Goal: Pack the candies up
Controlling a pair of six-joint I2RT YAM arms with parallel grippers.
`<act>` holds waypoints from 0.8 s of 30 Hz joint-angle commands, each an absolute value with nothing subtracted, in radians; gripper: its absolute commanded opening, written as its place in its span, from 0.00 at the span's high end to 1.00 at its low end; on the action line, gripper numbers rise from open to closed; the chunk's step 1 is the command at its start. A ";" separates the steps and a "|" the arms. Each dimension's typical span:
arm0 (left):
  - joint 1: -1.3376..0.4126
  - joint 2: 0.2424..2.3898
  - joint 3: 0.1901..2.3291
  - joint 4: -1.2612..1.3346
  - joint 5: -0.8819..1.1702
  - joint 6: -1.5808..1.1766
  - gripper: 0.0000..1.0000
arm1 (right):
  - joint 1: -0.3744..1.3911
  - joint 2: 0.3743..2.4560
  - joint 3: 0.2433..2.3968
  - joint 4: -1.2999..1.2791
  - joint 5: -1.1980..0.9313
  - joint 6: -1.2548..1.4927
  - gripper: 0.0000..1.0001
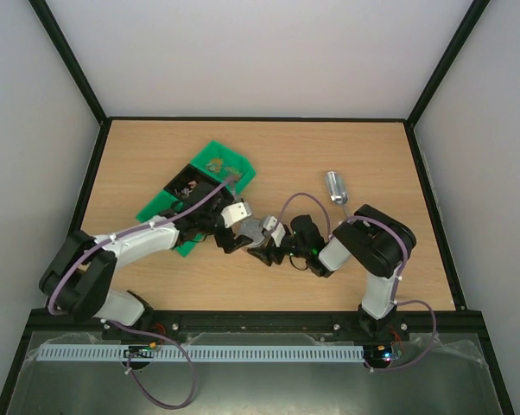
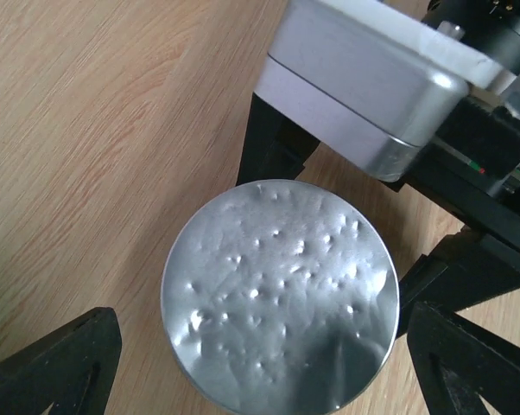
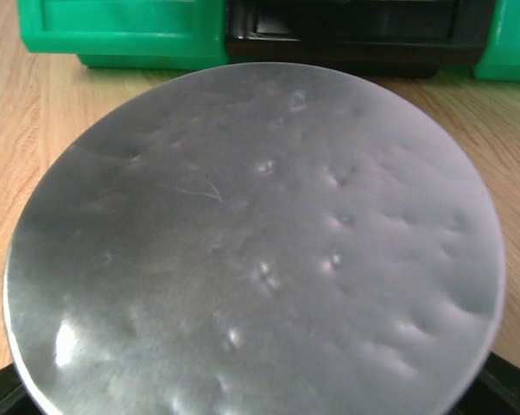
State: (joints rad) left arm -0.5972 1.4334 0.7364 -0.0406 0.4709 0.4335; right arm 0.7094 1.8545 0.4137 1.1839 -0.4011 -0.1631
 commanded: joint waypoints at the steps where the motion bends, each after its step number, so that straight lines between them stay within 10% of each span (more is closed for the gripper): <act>1: -0.633 1.462 0.707 0.052 0.435 0.354 0.07 | 0.721 1.843 0.395 1.161 -0.313 -0.135 0.46; 24: -0.658 1.560 0.774 0.014 0.402 0.456 0.09 | 0.739 1.844 0.395 1.155 -0.336 -0.142 0.47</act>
